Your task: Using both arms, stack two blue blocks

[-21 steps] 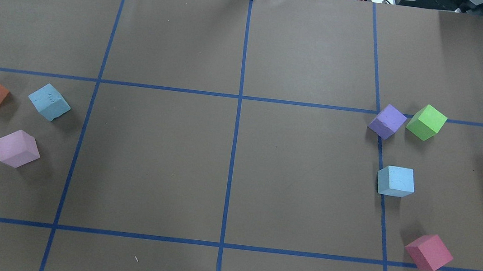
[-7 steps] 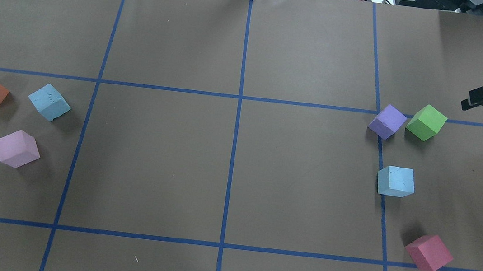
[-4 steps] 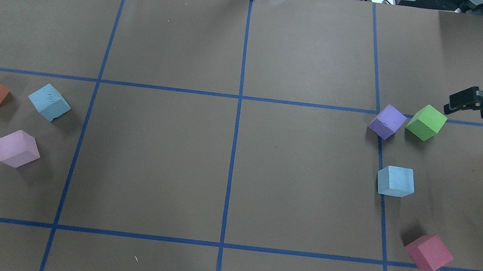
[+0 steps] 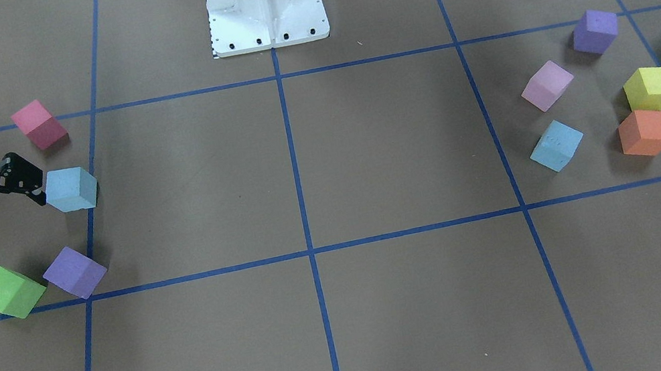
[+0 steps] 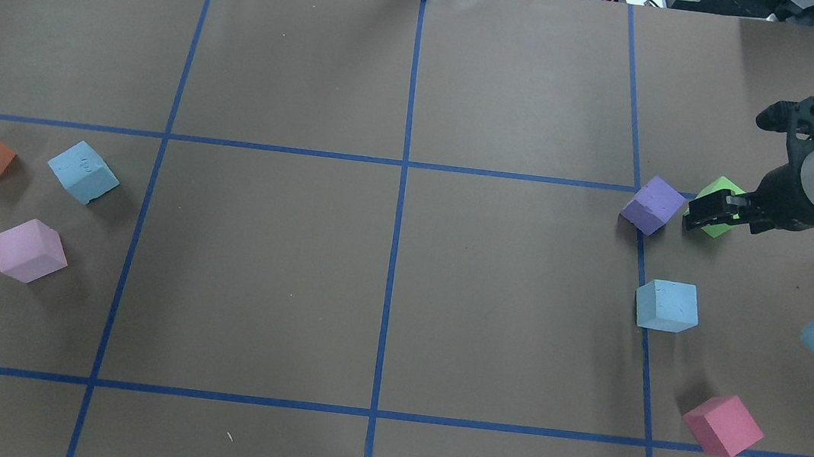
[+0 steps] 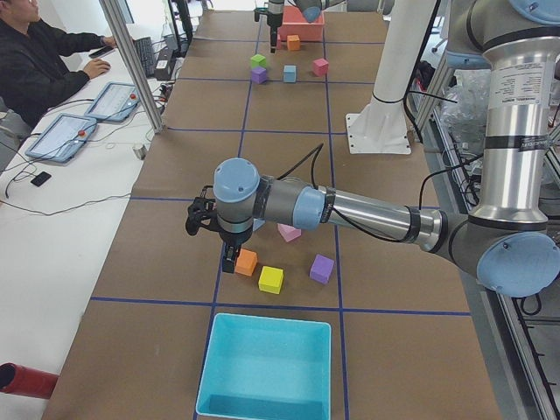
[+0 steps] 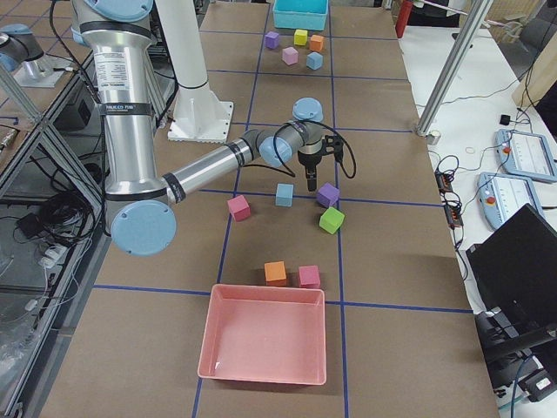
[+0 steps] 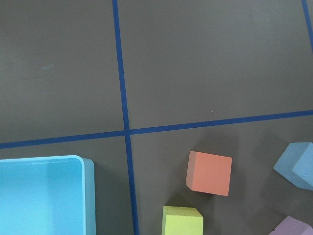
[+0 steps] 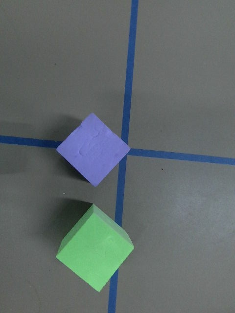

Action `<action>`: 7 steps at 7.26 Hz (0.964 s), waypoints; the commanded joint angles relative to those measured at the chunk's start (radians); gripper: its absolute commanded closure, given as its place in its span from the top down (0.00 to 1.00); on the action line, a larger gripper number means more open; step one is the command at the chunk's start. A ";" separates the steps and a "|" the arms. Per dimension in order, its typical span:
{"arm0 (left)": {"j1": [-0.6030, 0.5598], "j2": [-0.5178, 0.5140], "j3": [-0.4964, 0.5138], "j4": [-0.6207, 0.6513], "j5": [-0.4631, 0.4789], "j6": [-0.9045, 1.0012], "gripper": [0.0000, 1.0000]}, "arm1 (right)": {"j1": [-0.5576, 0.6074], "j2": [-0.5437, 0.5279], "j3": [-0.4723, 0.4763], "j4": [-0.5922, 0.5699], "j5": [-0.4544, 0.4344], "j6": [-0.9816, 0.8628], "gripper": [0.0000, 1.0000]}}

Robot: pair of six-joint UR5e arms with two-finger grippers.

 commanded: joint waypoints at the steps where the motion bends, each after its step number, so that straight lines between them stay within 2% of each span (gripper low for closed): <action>1: 0.000 0.001 -0.001 0.000 0.000 0.000 1.00 | -0.084 -0.050 0.002 0.064 -0.084 0.055 1.00; 2: 0.000 0.001 -0.001 0.000 0.000 0.000 1.00 | -0.106 -0.086 0.002 0.128 -0.086 0.087 1.00; 4: 0.000 0.000 -0.001 0.012 -0.002 0.000 1.00 | -0.169 -0.090 -0.002 0.144 -0.139 0.144 1.00; 7: 0.000 0.000 -0.001 0.012 0.000 0.000 1.00 | -0.207 -0.078 -0.002 0.144 -0.156 0.207 1.00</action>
